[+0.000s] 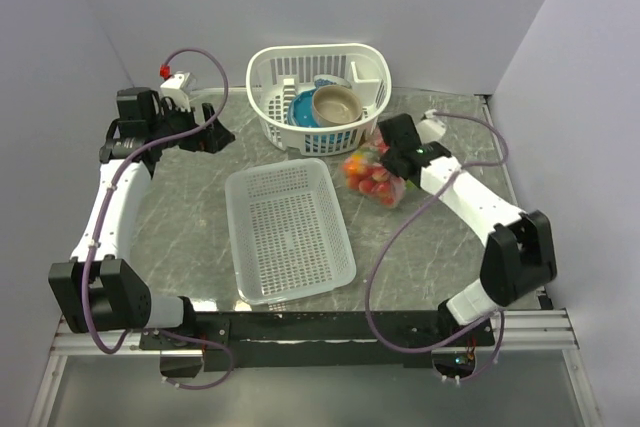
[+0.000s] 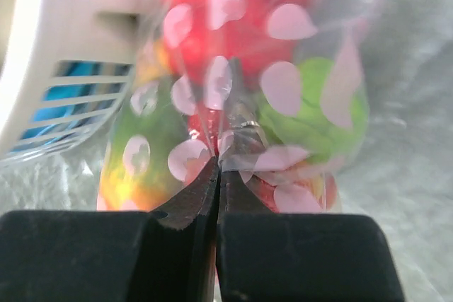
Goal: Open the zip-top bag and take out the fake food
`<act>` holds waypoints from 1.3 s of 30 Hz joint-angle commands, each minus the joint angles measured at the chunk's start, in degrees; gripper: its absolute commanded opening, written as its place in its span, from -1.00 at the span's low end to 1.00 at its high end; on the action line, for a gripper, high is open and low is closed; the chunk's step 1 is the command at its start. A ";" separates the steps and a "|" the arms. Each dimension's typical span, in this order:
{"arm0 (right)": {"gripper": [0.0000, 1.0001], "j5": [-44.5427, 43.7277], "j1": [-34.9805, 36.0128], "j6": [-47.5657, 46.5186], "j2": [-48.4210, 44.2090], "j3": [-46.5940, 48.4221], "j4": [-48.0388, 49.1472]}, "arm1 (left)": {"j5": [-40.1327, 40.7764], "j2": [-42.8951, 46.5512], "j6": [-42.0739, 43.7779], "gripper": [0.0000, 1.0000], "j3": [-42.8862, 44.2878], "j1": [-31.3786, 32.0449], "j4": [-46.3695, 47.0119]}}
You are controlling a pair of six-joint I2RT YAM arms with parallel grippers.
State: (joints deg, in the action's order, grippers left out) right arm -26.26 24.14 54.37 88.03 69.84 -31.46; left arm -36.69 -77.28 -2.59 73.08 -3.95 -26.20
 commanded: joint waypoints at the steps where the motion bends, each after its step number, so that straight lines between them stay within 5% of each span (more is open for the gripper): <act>1: -1.00 -10.83 -2.96 3.21 -8.82 -4.45 0.60 | -0.59 3.97 1.53 0.99 -0.13 -0.10 -0.17; 12: -1.00 -9.78 -2.26 -5.93 -22.19 4.95 0.70 | 4.69 8.63 23.05 0.99 -4.26 -3.96 -16.95; 22: -1.00 -3.45 -0.68 -7.61 -29.14 5.13 1.84 | 5.23 18.99 49.86 0.99 -20.15 -5.82 -27.24; 32: -1.00 -5.47 -0.59 -6.82 -35.90 1.61 0.44 | 10.48 18.40 41.35 0.99 -26.67 14.39 -17.05; 39: -0.95 -5.47 -0.68 -8.75 -39.86 -0.94 1.84 | 15.16 17.84 51.78 0.96 -22.55 10.99 -23.45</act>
State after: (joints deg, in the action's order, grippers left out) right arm -30.02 23.27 46.81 50.63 69.12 -34.94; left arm -24.64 -62.39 41.80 47.03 10.28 -45.98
